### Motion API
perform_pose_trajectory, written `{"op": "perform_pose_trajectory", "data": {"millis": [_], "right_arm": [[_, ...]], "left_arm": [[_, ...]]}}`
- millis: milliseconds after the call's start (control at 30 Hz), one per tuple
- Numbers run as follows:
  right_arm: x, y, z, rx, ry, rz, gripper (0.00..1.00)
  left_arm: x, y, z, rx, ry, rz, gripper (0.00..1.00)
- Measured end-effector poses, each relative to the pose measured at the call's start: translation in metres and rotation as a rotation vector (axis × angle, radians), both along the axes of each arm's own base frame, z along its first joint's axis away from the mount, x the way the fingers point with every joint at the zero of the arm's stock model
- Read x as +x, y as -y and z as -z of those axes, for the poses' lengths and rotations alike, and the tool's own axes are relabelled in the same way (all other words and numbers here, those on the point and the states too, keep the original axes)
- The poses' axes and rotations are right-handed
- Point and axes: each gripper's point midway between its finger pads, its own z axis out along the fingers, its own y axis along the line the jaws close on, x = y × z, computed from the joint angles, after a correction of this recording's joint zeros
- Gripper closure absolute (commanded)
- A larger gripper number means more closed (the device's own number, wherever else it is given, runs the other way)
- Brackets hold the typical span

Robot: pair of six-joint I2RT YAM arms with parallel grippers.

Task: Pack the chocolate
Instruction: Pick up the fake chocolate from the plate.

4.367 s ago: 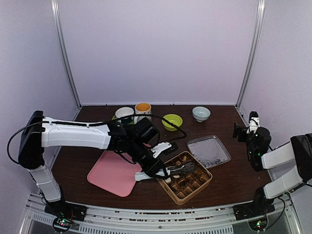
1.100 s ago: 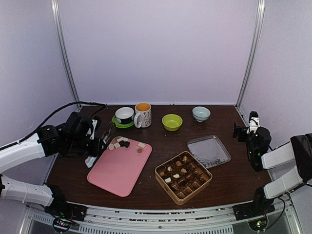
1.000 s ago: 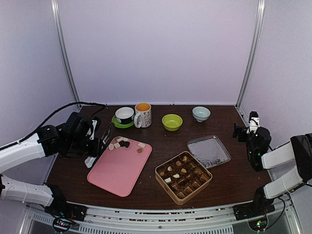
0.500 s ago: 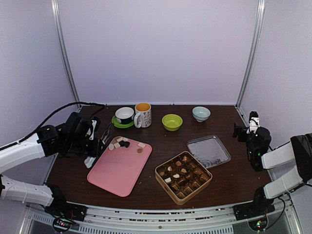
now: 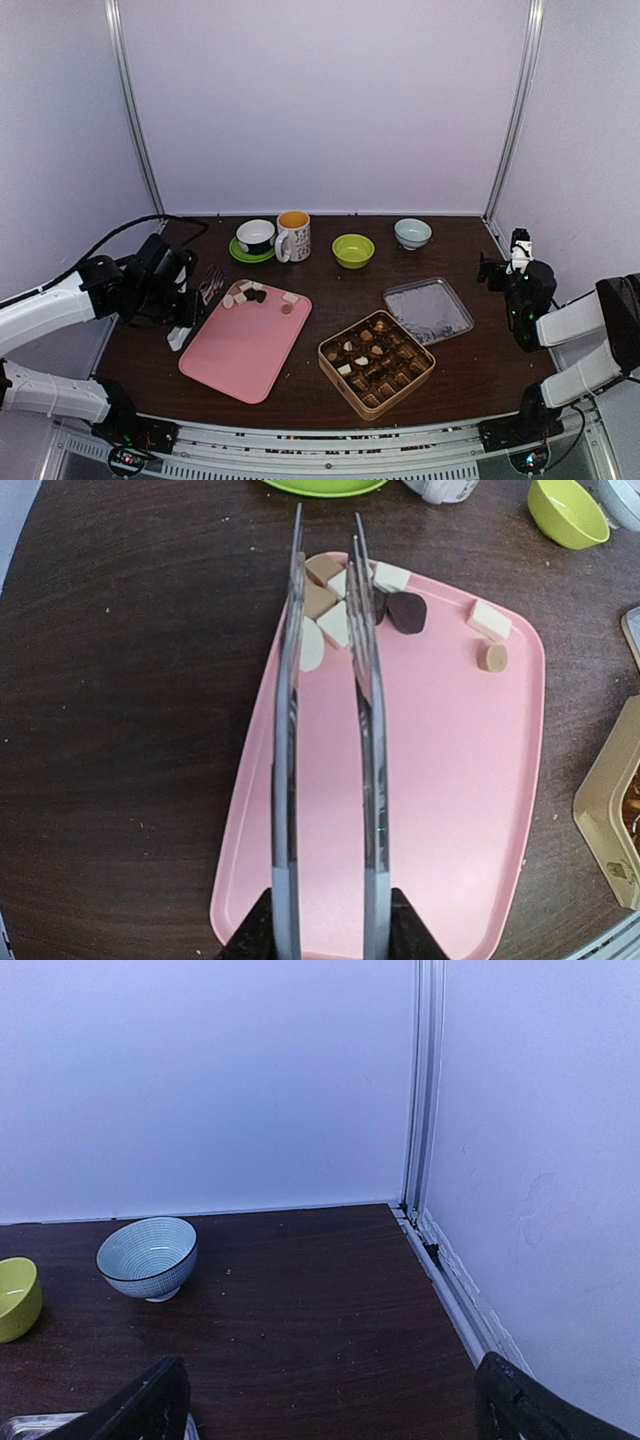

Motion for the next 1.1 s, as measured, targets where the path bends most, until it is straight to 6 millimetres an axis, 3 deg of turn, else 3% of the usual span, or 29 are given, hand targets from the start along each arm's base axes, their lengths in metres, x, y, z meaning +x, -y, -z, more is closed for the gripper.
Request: {"op": "perform_pose_trajectory", "data": {"millis": [367,1100], "right_arm": [[0.0,0.0,0.0,0.0,0.0,0.0,0.0],[0.0,0.0,0.0,0.0,0.0,0.0,0.0]], "left_arm": [[-0.009,-0.015,0.023,0.028,-0.107,-0.031,0.65],[-0.025,-0.008,0.059,0.099,-0.291,0.059,0.59]]}}
